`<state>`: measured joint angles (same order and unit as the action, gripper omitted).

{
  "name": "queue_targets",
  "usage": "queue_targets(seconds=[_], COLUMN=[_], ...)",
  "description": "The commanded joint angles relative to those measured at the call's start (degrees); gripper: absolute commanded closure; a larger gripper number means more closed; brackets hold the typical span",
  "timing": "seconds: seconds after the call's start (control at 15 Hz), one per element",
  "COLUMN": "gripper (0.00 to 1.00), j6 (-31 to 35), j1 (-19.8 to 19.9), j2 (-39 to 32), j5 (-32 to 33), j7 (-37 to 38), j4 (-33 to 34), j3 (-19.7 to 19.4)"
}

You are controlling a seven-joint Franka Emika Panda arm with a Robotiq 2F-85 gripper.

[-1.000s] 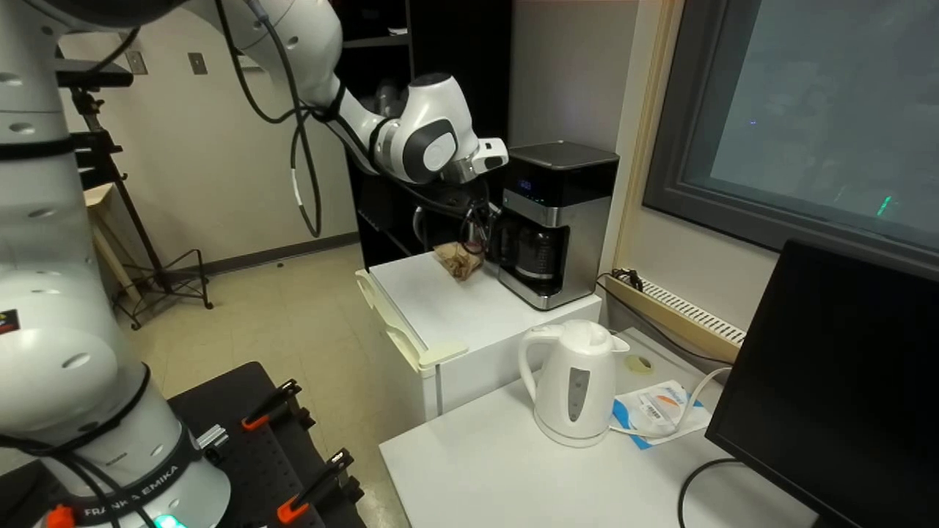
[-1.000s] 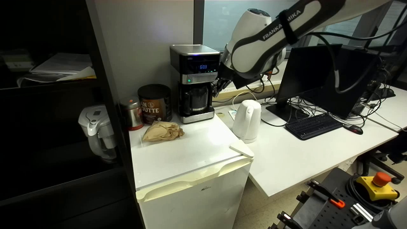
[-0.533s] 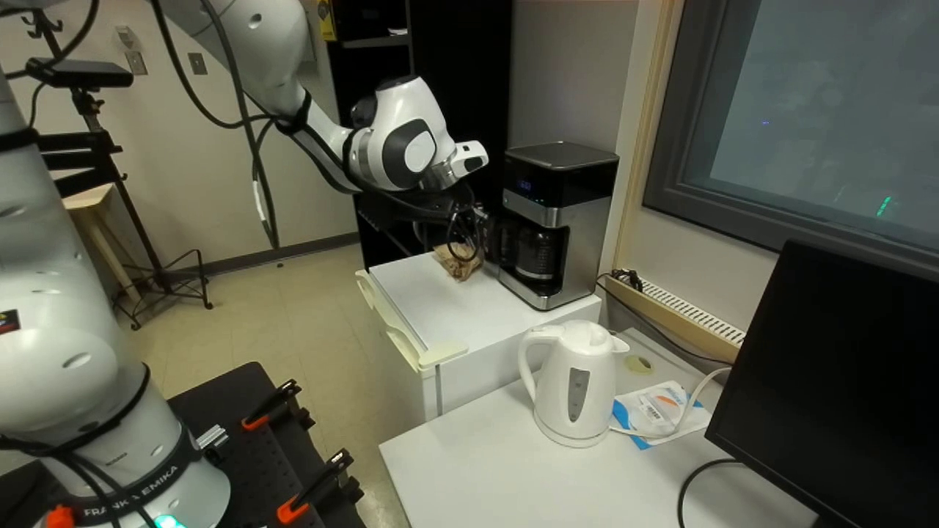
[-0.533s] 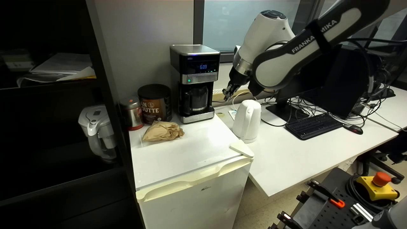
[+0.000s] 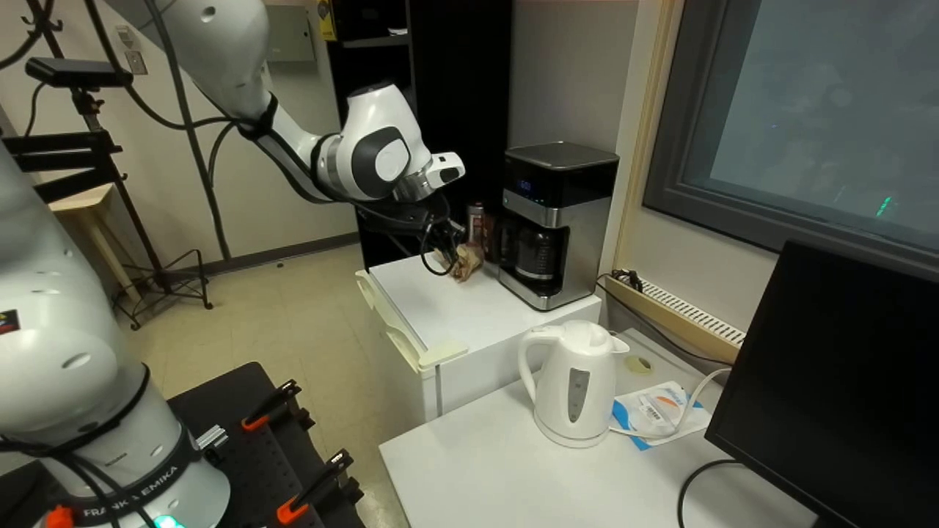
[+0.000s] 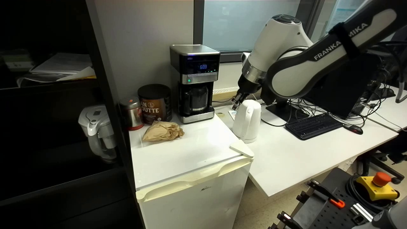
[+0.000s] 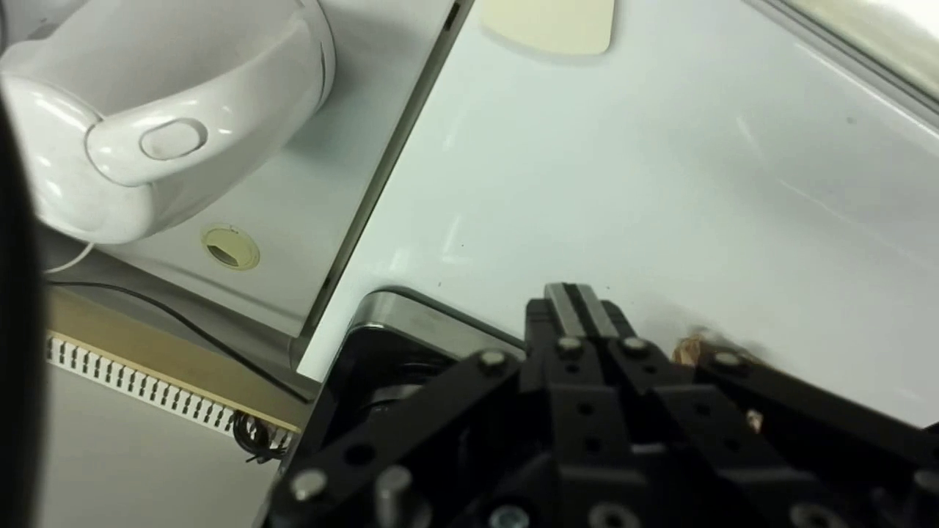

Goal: Turn on the coffee maker

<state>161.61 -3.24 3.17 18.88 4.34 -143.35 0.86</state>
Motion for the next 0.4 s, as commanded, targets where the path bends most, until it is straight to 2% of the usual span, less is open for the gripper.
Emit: queue_targets(seconds=[0.0,0.33], gripper=[0.96,0.95], j6=[-1.36,-2.22], j1=[0.58,0.86], j2=[2.88,2.69], j5=[0.1,0.89], j7=[-0.7,0.54], j4=[-2.83,-3.13], j3=[1.33,2.24])
